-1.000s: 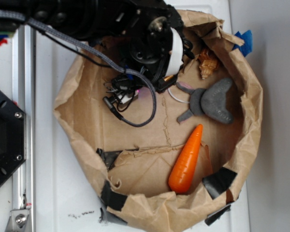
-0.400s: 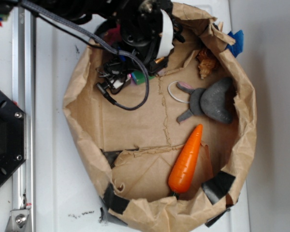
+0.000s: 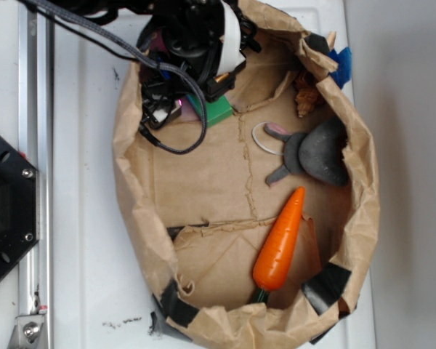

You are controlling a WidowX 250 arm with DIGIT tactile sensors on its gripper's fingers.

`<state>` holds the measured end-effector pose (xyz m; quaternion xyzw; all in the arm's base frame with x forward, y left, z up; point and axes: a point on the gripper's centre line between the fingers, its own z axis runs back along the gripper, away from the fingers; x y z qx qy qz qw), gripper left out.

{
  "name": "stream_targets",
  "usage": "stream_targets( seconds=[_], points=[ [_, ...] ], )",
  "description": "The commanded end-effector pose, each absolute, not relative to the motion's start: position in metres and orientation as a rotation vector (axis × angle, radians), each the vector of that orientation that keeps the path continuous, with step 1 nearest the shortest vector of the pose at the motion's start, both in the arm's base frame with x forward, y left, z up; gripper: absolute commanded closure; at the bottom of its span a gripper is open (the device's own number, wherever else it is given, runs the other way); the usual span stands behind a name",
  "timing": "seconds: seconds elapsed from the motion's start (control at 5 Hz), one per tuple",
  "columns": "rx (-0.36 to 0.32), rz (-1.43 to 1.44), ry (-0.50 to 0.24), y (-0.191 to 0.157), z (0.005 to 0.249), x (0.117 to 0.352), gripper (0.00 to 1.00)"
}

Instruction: Grab the green block.

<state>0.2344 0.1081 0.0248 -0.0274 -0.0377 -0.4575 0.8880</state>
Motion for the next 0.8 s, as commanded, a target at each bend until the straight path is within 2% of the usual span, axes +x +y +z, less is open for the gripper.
stream_targets(
  seconds=[0.0,0.2,0.6],
  points=[
    [-0.015,-0.922,-0.090,0.1083,0.0240,0.2332,0.26],
    [-0.008,-0.923,-0.096,0.1070,0.0241,0.2327,0.97],
    [0.003,-0.919,-0.104,0.1061,0.0267,0.2339,1.00]
  ],
)
